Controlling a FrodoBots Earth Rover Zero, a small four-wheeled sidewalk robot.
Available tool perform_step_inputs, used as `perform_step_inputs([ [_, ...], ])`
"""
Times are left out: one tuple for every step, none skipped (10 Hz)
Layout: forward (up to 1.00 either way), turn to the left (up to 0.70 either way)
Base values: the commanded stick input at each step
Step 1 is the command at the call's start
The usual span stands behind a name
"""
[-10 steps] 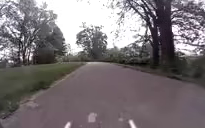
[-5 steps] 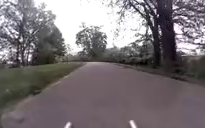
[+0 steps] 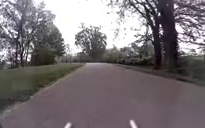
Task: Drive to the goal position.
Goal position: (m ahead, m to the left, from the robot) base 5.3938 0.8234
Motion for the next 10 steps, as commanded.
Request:
perform_step_inputs([
  [0.7,0.0],
  [0.7,0.0],
  [0.7,0.0],
  [0.7,0.0],
  [0.7,0.0],
  [0.7,0.0],
  [0.7,0.0],
  [0.7,0.0],
  [0.7,0.0],
  [0.7,0.0],
])
